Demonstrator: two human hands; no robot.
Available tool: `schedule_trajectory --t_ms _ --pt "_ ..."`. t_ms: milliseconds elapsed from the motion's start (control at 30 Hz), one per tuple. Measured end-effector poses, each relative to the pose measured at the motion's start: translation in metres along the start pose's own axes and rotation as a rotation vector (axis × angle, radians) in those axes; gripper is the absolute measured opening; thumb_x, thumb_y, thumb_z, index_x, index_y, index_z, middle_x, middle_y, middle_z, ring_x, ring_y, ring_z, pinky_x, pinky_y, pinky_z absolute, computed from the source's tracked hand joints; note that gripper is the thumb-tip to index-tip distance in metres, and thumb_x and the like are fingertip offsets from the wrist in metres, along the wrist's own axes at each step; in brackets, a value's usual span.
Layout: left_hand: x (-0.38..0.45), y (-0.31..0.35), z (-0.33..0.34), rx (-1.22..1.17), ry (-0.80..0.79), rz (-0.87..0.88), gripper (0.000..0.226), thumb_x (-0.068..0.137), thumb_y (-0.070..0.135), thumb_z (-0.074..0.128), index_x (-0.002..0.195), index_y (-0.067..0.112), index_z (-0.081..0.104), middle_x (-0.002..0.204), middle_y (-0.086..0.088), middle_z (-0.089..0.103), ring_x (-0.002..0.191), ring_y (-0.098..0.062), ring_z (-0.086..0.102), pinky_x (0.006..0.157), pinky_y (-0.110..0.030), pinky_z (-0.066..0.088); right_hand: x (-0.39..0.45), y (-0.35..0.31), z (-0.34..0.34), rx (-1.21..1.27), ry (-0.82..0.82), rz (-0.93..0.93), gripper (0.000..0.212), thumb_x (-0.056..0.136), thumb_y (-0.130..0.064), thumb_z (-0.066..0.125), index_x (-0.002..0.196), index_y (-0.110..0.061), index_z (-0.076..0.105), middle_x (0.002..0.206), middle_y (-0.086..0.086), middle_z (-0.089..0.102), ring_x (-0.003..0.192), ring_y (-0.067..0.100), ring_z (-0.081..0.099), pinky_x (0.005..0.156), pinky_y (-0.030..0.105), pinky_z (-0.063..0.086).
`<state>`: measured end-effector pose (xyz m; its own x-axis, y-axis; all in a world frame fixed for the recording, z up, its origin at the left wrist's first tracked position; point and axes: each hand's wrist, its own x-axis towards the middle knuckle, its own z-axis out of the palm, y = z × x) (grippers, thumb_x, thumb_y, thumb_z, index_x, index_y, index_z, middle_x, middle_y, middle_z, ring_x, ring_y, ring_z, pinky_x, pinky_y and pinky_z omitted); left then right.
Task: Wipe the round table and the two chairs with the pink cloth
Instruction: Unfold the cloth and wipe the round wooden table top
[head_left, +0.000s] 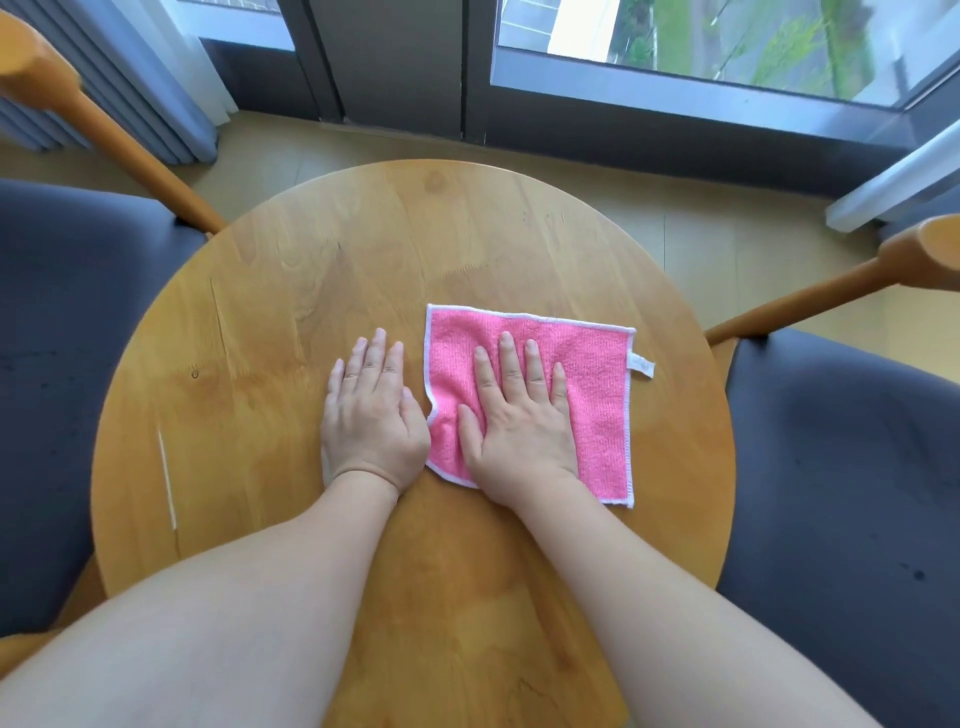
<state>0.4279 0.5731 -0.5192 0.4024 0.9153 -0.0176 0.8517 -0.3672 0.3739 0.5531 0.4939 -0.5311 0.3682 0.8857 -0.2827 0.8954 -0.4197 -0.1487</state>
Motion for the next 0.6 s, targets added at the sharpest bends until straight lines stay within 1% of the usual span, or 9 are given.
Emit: schedule_trajectory --t_ms 100,233,400,500,600 --pt "0.001 -0.001 0.000 0.004 0.002 -0.037 0.060 0.084 0.023 0.031 0.141 0.008 0.044 0.153 -0.007 0.033 0.144 -0.020 0.023 0.119 -0.035 0.006 0.003 0.003 -0.001 0.002 0.004 -0.016 0.065 0.090 -0.058 0.008 0.145 -0.032 -0.017 0.153 -0.004 -0.026 0.143 0.021 -0.026 0.113 0.046 -0.021" --pt "0.002 -0.001 -0.001 0.008 -0.005 -0.039 0.059 0.085 0.021 0.032 0.141 0.006 0.044 0.152 -0.008 0.033 0.143 -0.021 0.025 0.119 -0.036 0.008 0.020 0.018 -0.008 -0.029 0.014 -0.032 0.069 0.089 -0.062 0.005 0.149 -0.034 -0.011 0.155 -0.007 -0.022 0.146 0.021 -0.020 0.114 0.045 -0.019" --pt "0.003 -0.001 -0.001 0.049 -0.044 -0.025 0.060 0.086 0.023 0.031 0.144 0.008 0.039 0.155 -0.007 0.029 0.145 -0.020 0.021 0.119 -0.032 0.002 0.067 0.053 -0.027 -0.057 0.041 0.046 0.073 0.087 -0.064 0.007 0.152 -0.034 -0.001 0.161 -0.003 -0.009 0.148 0.023 -0.012 0.116 0.046 -0.013" --pt "0.004 0.000 0.000 0.062 -0.051 -0.018 0.059 0.086 0.020 0.032 0.143 0.008 0.039 0.154 -0.007 0.029 0.144 -0.021 0.022 0.118 -0.031 0.001 0.097 0.076 -0.038 -0.061 0.071 0.099 0.074 0.087 -0.066 0.007 0.153 -0.033 0.003 0.162 -0.001 -0.006 0.148 0.024 -0.009 0.117 0.047 -0.008" --pt "0.003 -0.001 0.001 0.071 -0.042 -0.013 0.059 0.085 0.020 0.032 0.141 0.007 0.042 0.152 -0.009 0.033 0.143 -0.022 0.026 0.118 -0.031 0.003 0.123 0.090 -0.047 -0.070 0.083 0.144 0.074 0.087 -0.065 0.007 0.153 -0.032 0.003 0.162 0.000 -0.006 0.148 0.024 -0.008 0.118 0.047 -0.007"
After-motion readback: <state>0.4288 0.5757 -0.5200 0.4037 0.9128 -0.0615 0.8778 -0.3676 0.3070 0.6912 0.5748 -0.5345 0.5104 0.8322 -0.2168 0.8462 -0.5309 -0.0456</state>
